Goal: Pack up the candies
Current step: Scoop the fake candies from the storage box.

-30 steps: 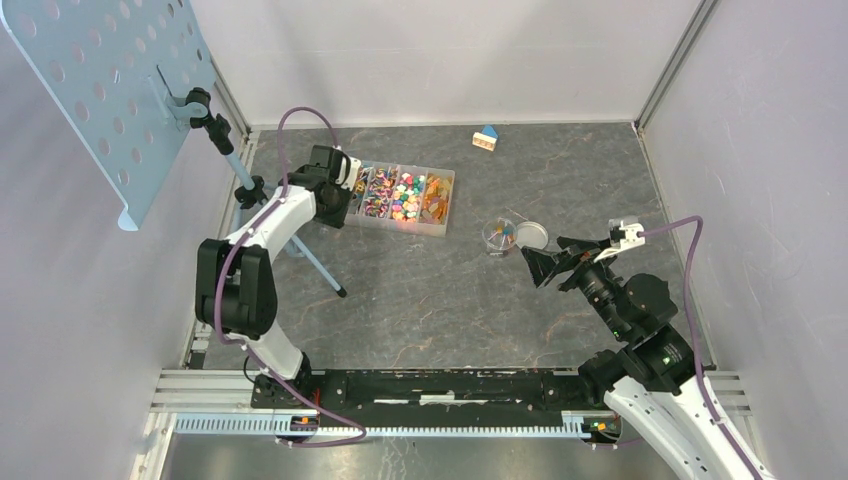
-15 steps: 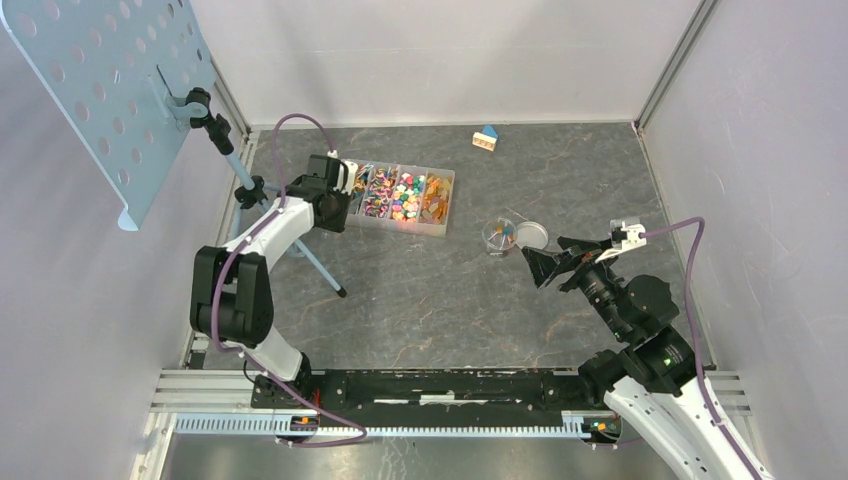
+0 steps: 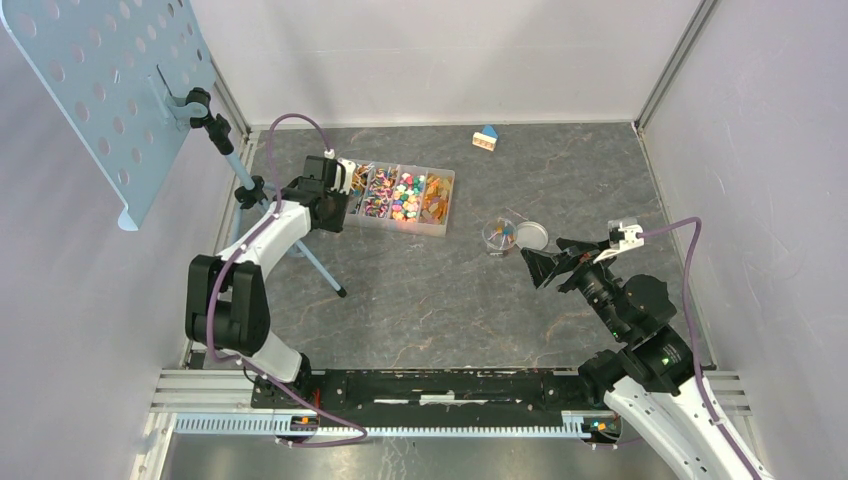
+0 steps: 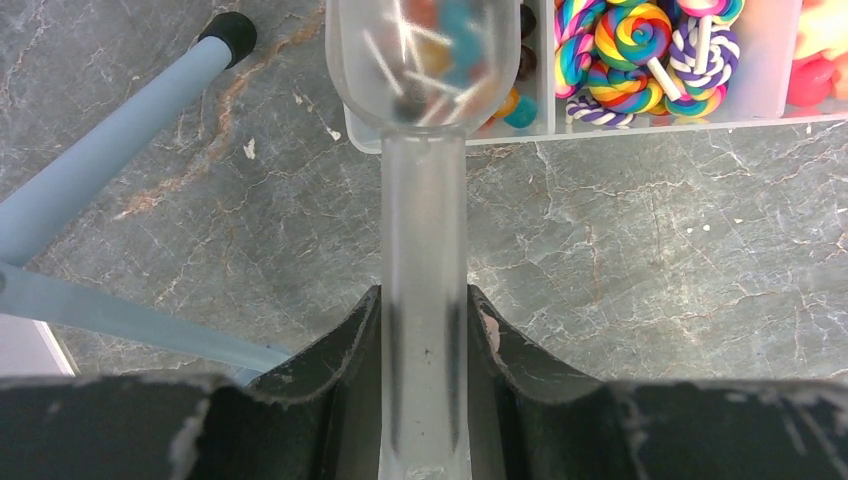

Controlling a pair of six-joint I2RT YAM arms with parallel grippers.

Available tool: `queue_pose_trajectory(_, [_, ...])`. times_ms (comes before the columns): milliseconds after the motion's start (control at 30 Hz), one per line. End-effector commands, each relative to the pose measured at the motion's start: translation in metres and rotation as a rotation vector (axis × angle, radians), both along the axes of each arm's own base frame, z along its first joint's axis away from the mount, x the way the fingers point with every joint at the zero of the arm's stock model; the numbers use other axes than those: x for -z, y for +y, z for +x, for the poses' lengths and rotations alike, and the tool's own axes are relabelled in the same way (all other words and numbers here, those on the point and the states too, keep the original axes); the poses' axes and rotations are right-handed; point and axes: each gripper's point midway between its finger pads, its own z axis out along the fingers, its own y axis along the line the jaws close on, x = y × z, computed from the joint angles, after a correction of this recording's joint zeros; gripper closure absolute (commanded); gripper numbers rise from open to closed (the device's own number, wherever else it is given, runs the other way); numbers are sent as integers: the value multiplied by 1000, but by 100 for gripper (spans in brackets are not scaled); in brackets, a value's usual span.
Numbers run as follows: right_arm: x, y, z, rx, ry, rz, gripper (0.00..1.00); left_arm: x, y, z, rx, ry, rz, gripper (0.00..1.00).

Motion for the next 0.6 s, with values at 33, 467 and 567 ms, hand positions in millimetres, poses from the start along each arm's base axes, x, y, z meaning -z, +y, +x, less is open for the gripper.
queue_pose_trajectory(33, [-9,1,0,-5,-31,31,2,-17,1,1,-25,-59,-30,98])
queue_pose_trajectory(467, [-12,2,-2,-10,-32,40,2,-21,5,-12,-25,-61,-24,98])
queue_pose_trajectory(567, [-13,2,-3,-12,-34,45,2,-25,4,-13,-24,-74,-33,98])
